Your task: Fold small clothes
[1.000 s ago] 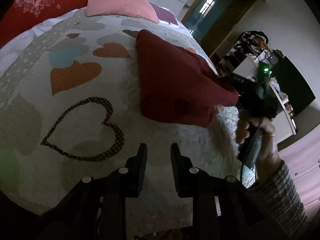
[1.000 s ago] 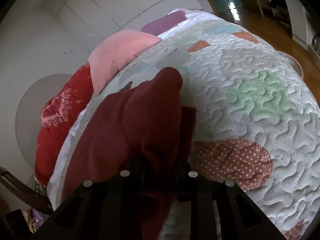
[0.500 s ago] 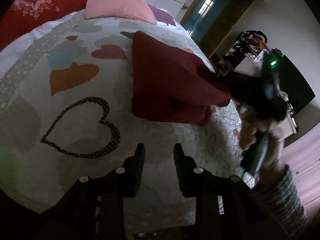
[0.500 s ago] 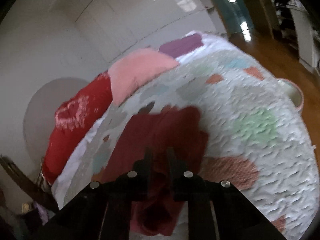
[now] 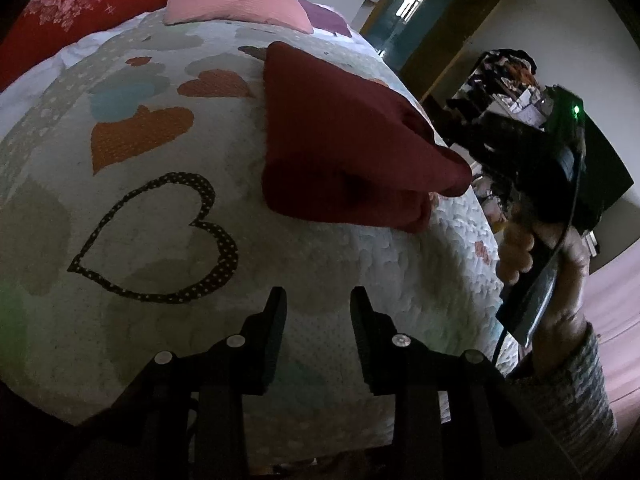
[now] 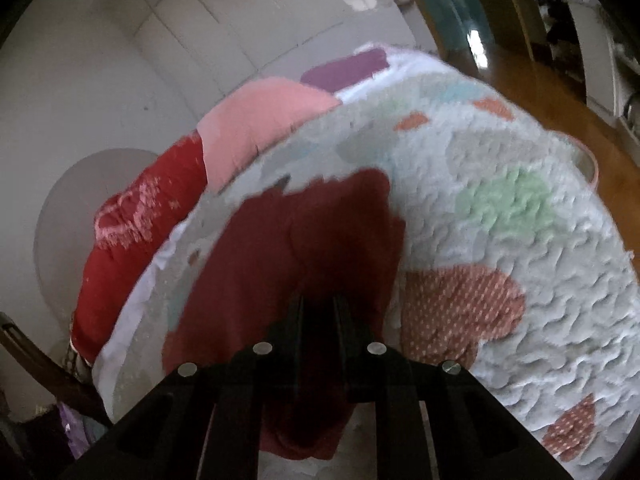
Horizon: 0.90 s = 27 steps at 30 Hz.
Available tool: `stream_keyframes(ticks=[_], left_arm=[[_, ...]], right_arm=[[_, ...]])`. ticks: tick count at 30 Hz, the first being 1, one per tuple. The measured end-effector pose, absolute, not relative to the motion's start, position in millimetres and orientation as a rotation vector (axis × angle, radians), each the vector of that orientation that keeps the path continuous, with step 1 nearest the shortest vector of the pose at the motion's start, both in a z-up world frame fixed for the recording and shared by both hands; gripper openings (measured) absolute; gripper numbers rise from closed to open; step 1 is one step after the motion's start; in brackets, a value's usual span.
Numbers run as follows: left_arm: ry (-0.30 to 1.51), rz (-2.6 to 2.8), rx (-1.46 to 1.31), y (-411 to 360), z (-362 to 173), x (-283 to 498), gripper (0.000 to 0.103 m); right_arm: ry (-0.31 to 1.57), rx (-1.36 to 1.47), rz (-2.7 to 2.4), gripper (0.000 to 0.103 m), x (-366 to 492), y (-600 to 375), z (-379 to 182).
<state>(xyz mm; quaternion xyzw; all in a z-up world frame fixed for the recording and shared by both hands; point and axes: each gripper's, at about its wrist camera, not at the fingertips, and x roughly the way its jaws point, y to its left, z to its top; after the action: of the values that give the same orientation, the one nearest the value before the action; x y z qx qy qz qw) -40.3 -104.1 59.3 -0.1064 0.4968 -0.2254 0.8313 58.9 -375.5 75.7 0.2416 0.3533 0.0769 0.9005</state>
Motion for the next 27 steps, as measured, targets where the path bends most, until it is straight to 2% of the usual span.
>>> stream_keyframes(ticks=[3, 9, 12, 20, 22, 24, 25, 27], left_arm=[[1.054, -0.478, -0.207, -106, 58, -41, 0.033], [1.009, -0.498, -0.214, -100, 72, -36, 0.033], [0.968, -0.465, -0.235, -91, 84, -26, 0.038], [0.987, -0.354, -0.235, -81, 81, -11, 0.038], [0.993, -0.347, -0.224, -84, 80, -9, 0.038], [0.994, -0.342, -0.221, -88, 80, -8, 0.038], [0.992, -0.340, -0.216, -91, 81, -6, 0.038], [0.986, -0.332, -0.203, -95, 82, -6, 0.038]], right_arm=[[0.692, 0.470, 0.144, 0.015, 60, -371, 82], [0.732, 0.470, 0.168, 0.017, 62, -359, 51], [0.712, 0.498, 0.192, 0.020, 53, -363, 46], [0.623, 0.620, 0.245, 0.028, 27, -377, 21], [0.599, 0.671, 0.250, 0.038, 18, -381, 10], [0.585, 0.742, 0.283, 0.043, 14, -390, 3], [0.586, 0.765, 0.289, 0.055, 14, -394, 2], [0.582, 0.818, 0.315, 0.058, 15, -400, -4]])
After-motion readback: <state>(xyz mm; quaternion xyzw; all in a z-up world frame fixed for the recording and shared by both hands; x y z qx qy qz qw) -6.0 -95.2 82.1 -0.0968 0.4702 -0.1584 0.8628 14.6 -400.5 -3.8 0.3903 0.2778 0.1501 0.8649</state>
